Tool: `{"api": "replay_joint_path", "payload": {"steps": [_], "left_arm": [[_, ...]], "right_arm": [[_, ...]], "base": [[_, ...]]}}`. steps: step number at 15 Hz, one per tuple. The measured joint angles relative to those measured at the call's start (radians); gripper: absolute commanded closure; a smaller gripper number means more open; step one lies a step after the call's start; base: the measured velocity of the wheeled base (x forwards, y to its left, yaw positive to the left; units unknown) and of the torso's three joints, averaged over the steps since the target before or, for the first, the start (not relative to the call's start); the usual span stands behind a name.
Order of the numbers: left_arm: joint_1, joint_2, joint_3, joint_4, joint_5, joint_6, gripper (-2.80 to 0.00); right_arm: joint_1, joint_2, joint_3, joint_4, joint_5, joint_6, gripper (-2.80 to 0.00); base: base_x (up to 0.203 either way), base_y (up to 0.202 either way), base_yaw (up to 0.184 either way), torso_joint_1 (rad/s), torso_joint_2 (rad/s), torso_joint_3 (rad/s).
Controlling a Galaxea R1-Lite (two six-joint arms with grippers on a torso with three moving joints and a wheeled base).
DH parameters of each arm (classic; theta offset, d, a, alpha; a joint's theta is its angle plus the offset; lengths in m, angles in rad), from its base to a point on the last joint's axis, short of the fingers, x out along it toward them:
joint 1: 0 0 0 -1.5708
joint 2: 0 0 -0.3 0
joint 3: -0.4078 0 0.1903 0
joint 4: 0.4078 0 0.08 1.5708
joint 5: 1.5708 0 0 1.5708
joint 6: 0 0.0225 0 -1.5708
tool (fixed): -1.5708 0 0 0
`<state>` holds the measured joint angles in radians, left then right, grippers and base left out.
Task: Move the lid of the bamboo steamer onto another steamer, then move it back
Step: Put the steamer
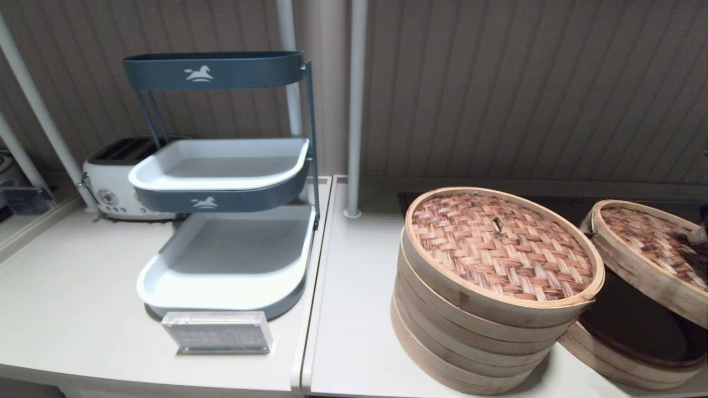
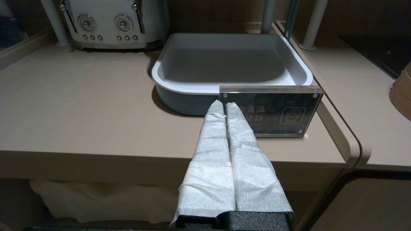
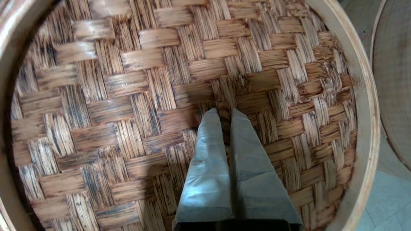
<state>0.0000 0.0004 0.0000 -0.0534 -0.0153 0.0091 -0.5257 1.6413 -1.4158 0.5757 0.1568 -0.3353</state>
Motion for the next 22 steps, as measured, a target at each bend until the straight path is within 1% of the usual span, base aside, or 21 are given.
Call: {"api": "replay_joint_path", "payload": {"steps": [3, 7, 11, 14, 19, 22], "left_arm": [[0.000, 0.000, 0.000, 0.000, 0.000, 0.000, 0.00], [0.000, 0.000, 0.000, 0.000, 0.000, 0.000, 0.00], [0.000, 0.000, 0.000, 0.000, 0.000, 0.000, 0.00], [0.000, 0.000, 0.000, 0.000, 0.000, 0.000, 0.00], [0.000, 0.000, 0.000, 0.000, 0.000, 0.000, 0.00], [0.000, 0.000, 0.000, 0.000, 0.000, 0.000, 0.00]], "right_arm": [[0.000, 0.009, 0.022, -0.022, 0.000, 0.000, 0.00], [-0.010, 0.024, 0.071, -0.087, 0.001, -0.001, 0.00], [-0.011, 0.044, 0.096, -0.105, 0.005, 0.000, 0.00], [-0.010, 0.057, 0.132, -0.166, 0.006, 0.000, 0.00], [-0.010, 0.080, 0.154, -0.180, 0.010, -0.002, 0.00], [-0.007, 0.097, 0.186, -0.244, 0.012, 0.001, 0.00]], "base": [[0.000, 0.000, 0.000, 0.000, 0.00, 0.000], [0.000, 0.000, 0.000, 0.000, 0.00, 0.000], [0.000, 0.000, 0.000, 0.000, 0.00, 0.000], [0.000, 0.000, 0.000, 0.000, 0.00, 0.000], [0.000, 0.000, 0.000, 0.000, 0.00, 0.000], [0.000, 0.000, 0.000, 0.000, 0.00, 0.000]]}}
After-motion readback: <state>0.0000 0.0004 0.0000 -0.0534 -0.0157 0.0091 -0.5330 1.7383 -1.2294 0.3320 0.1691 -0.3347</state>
